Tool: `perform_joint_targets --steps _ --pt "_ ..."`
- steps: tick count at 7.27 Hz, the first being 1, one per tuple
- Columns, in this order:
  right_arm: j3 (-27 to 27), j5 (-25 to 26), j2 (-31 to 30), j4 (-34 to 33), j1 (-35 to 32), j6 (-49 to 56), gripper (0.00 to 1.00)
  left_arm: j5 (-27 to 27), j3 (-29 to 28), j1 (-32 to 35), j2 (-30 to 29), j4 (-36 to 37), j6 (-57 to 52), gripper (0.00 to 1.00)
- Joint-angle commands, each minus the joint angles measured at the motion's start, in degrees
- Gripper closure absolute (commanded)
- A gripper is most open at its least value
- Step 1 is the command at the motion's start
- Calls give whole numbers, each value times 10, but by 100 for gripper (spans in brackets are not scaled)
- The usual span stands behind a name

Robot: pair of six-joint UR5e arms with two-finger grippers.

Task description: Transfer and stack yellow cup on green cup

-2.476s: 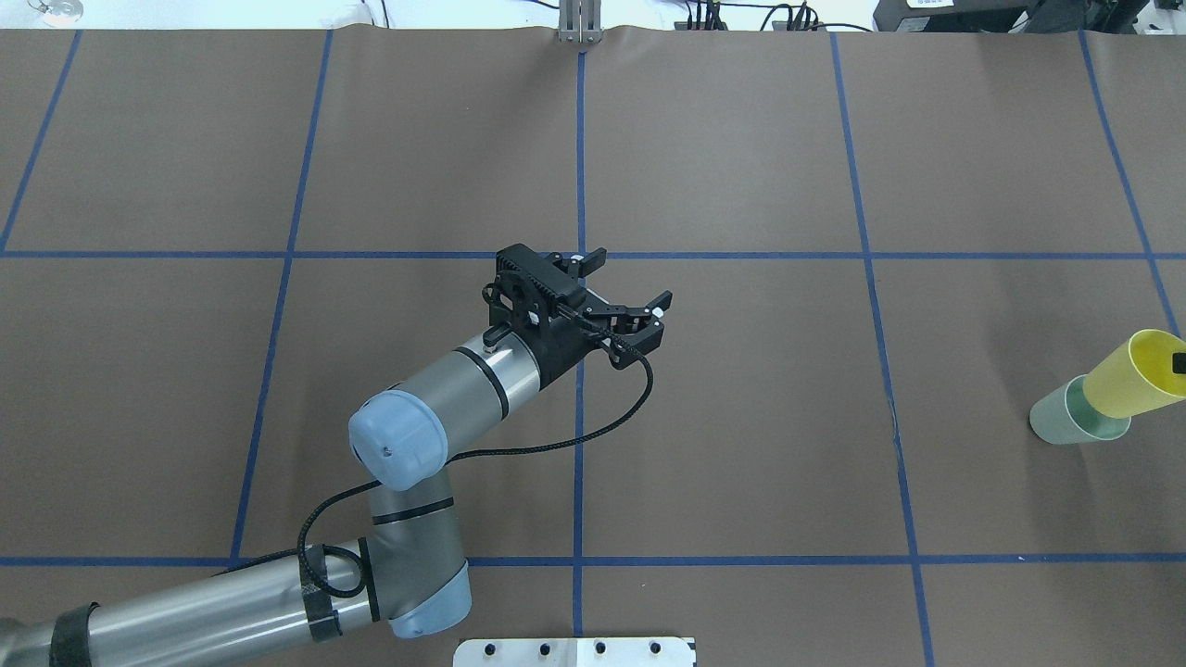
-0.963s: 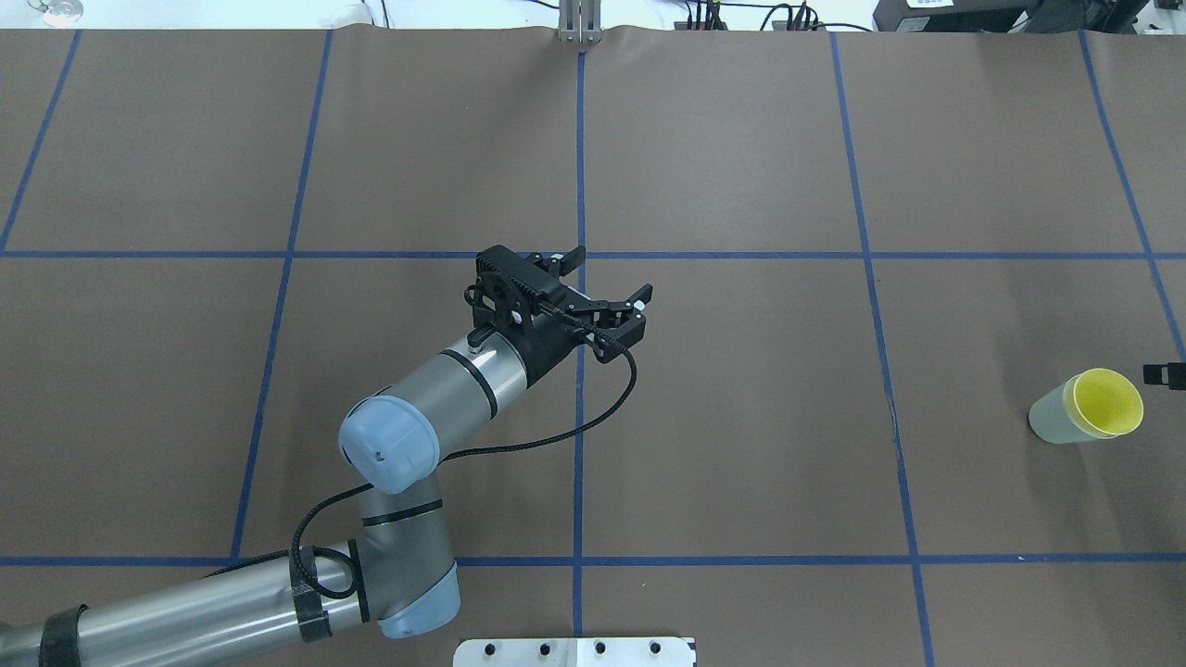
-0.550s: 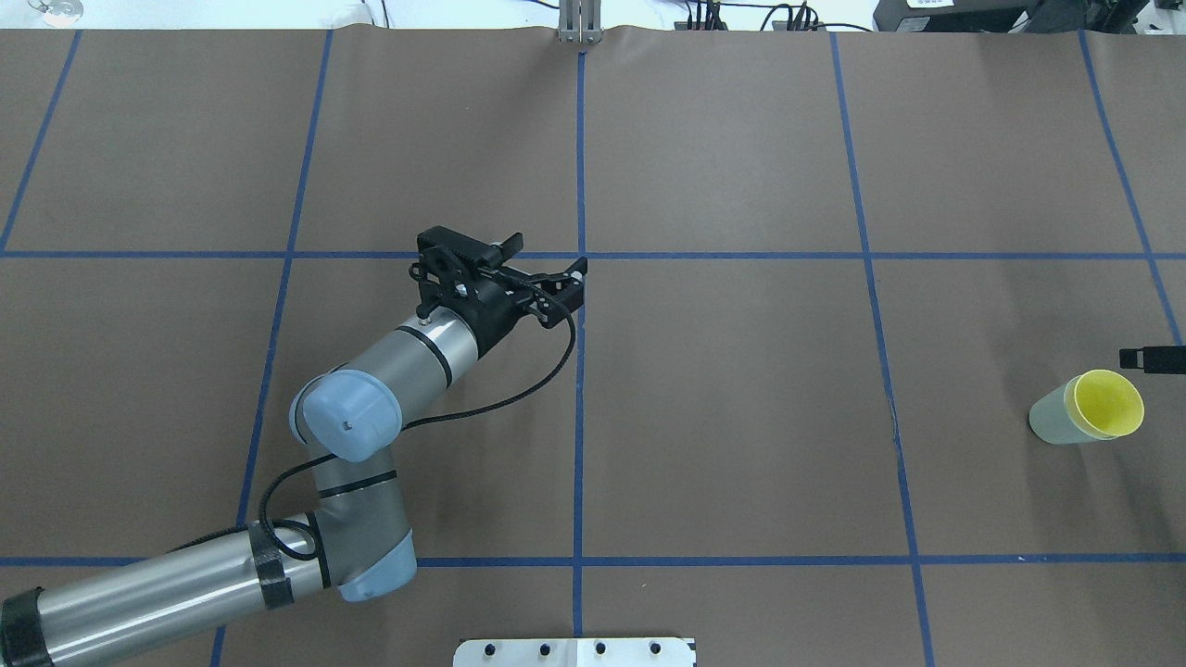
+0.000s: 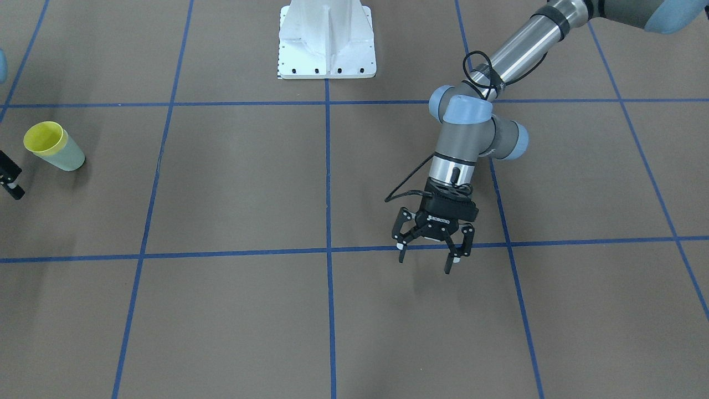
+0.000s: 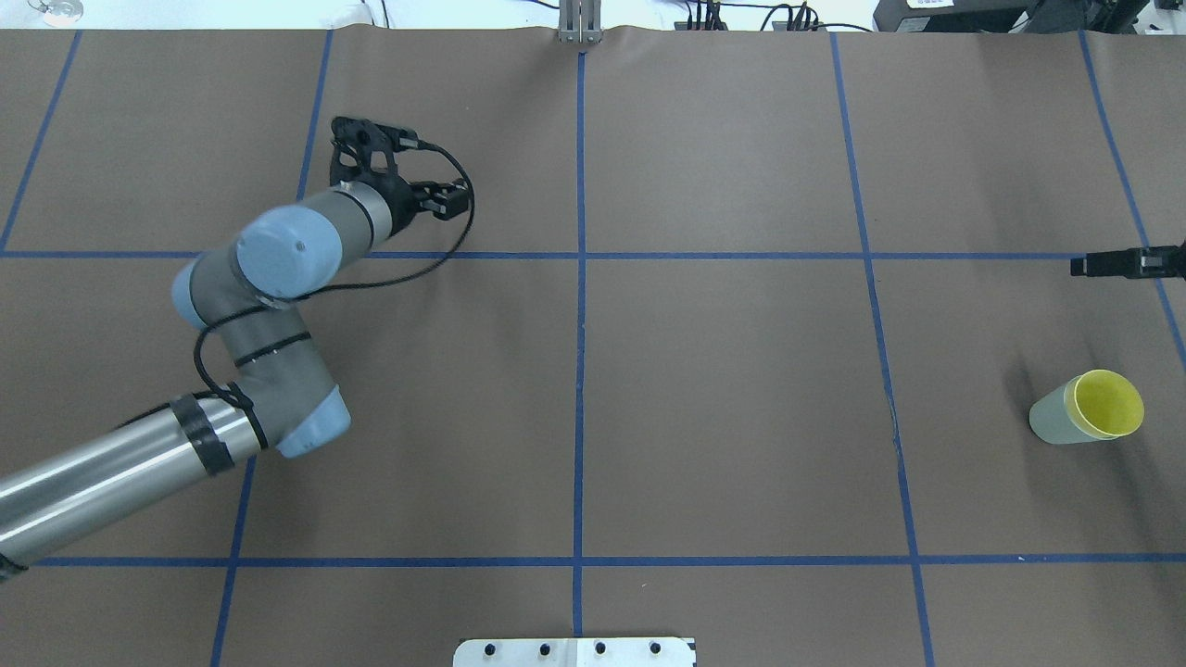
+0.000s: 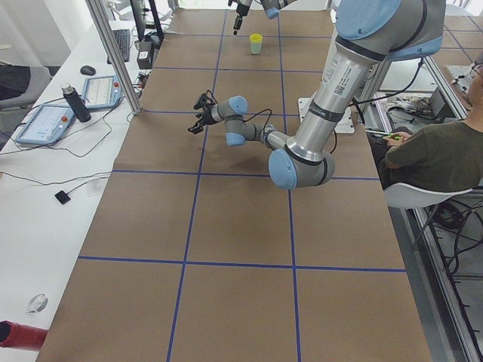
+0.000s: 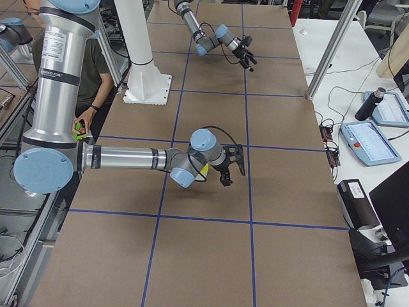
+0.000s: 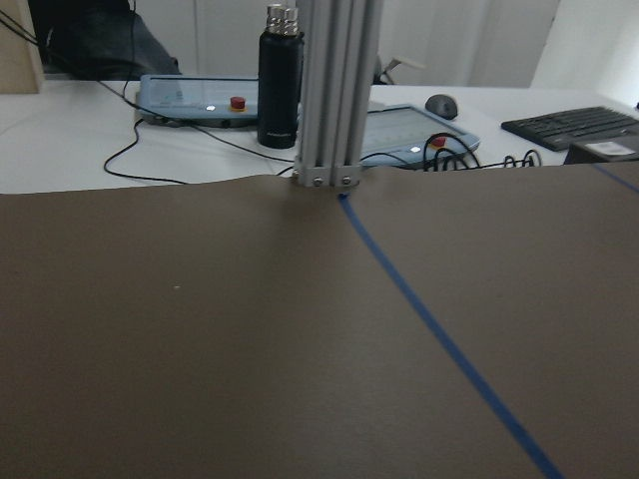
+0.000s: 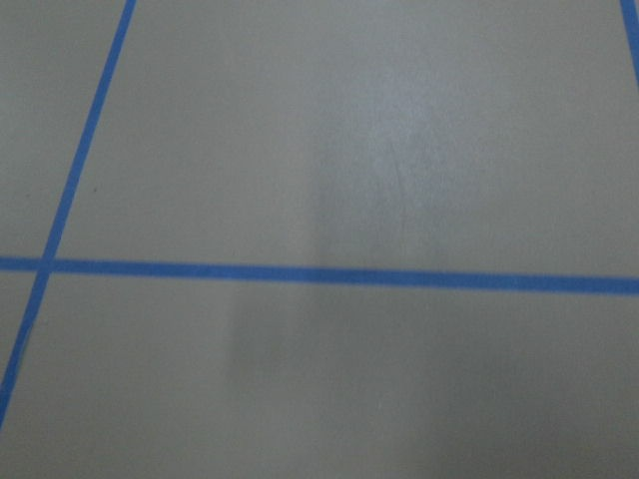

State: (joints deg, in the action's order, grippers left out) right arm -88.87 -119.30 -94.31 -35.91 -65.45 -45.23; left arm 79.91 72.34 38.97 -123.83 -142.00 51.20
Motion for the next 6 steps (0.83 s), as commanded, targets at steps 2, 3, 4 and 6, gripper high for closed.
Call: perform_joint_targets --steps 2,3,4,6 --pt "47 -67 156 -280 -79 176 0 271 -2 184 16 186 -163 0" --pt "47 -107 183 -374 -107 233 0 378 -7 243 18 245 -193 0" --pt "47 -136 191 -429 -131 286 0 473 -7 287 48 274 -261 0" --pt "48 -149 184 -471 -151 312 0 499 -8 352 129 294 -477 0"
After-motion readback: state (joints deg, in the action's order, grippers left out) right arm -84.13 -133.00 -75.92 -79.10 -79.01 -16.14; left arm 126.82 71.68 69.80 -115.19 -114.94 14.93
